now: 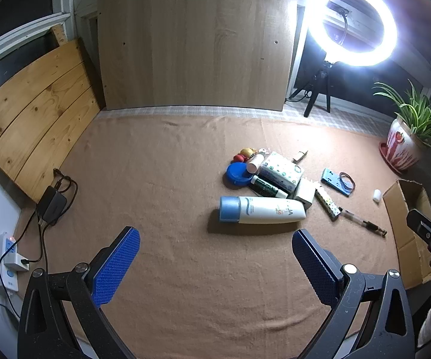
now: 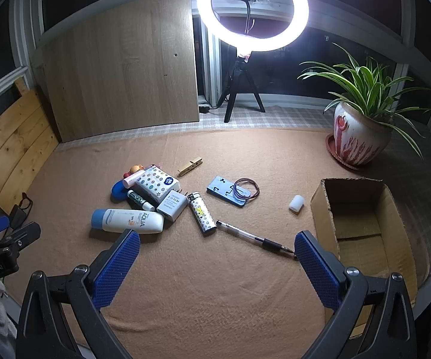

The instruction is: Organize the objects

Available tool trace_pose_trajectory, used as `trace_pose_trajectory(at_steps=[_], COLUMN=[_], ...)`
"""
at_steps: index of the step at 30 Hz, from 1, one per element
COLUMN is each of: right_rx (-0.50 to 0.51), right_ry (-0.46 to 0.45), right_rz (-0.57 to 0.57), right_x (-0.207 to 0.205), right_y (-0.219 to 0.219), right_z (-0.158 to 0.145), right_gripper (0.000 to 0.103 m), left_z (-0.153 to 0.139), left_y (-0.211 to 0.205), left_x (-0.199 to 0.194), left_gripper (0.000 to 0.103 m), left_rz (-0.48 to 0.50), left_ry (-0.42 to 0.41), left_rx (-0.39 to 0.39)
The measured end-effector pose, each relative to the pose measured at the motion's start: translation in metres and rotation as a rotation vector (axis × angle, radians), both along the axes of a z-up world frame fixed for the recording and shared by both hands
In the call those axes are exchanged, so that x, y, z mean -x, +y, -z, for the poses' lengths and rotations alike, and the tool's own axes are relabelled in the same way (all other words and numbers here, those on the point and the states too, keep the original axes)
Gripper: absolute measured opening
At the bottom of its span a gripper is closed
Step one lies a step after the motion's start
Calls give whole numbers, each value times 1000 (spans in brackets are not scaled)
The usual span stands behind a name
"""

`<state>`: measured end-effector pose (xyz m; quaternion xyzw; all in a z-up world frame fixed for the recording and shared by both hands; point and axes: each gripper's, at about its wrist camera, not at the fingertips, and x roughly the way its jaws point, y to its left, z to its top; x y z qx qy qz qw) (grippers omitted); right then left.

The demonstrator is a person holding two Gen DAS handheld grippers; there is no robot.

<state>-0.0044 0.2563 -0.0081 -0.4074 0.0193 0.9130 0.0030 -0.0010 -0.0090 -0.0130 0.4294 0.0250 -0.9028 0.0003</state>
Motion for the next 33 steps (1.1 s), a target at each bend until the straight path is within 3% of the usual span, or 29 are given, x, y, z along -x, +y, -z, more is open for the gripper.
trace_pose_trajectory(at_steps=[33], right_rx=[14], right_ry=[-4], right_rz=[12], right_x=[-4], right_y=[-2], right_z=[1], right_gripper=[102], left_z=[0], left_y=[-5], left_x=[-5], left_gripper=[103], left_rz=[-11], left_ry=[-2], left_rx=[6])
